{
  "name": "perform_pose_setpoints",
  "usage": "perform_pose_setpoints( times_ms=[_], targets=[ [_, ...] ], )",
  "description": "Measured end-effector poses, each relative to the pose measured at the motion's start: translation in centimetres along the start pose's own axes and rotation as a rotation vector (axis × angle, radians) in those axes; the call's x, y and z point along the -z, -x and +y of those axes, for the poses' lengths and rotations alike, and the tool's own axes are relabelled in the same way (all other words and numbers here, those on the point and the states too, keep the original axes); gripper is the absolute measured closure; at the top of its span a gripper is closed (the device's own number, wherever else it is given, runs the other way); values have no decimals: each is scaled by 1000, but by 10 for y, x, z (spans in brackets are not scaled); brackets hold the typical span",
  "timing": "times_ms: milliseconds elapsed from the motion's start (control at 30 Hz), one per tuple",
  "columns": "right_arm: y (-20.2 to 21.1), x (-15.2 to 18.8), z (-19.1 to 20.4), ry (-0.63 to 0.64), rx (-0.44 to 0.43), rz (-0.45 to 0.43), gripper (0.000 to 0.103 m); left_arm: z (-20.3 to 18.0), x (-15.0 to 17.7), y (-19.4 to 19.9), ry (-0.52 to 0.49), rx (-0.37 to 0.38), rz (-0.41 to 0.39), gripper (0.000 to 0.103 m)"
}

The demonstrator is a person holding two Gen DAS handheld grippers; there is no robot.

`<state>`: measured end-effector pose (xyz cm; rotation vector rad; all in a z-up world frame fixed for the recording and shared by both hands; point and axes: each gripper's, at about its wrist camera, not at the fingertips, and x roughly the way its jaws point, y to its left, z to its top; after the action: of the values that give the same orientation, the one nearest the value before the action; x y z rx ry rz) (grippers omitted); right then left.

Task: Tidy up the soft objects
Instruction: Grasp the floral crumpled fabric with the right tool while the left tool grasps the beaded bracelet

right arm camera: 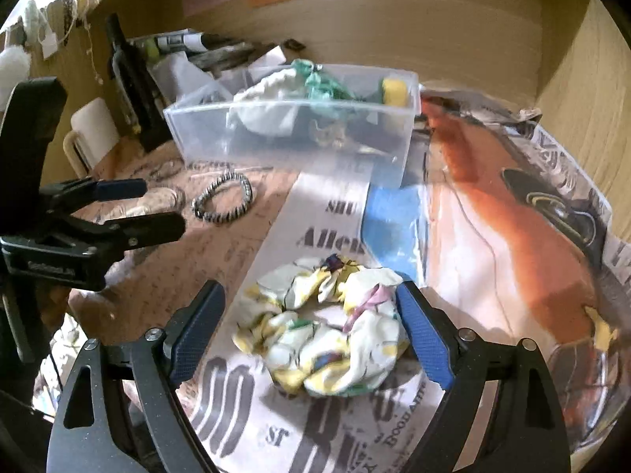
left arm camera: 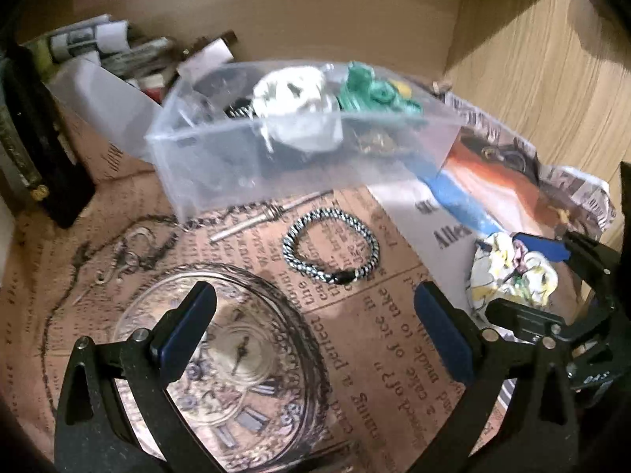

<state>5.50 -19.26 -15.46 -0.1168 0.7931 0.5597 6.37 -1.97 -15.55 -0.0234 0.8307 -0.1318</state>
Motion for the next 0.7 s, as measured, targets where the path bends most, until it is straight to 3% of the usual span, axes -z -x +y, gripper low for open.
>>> perform_pose_setpoints(
  times_ms=[67, 167, 233, 300, 400, 467, 633, 700],
  targets=[
    [1, 0, 0, 1, -1, 0, 19, -2, -1, -7, -4, -2, 11, 1],
    [-1, 1, 0, 9, 1, 8, 33, -1, -3, -19, 18, 12, 30, 3],
    [-3, 4, 2, 29, 22, 7, 39, -1, -5, -25, 21, 2, 35, 19],
    [-4, 5, 2, 34, 34, 1, 50, -2, -7, -28, 22, -6, 32, 21],
    [-2, 4, -4, 13, 28, -5, 69, -5, -8, -29, 12, 2, 24, 37],
    [-1, 2, -7, -4, 20, -9, 75, -8, -9, -29, -1, 15, 20, 45],
    [1, -2, -8, -11, 7, -21, 79, -14, -9, -25, -37, 47, 14, 70],
    [3, -4, -6, -8, 3, -30, 80, -15, -9, -24, -38, 53, 15, 73]
  ],
)
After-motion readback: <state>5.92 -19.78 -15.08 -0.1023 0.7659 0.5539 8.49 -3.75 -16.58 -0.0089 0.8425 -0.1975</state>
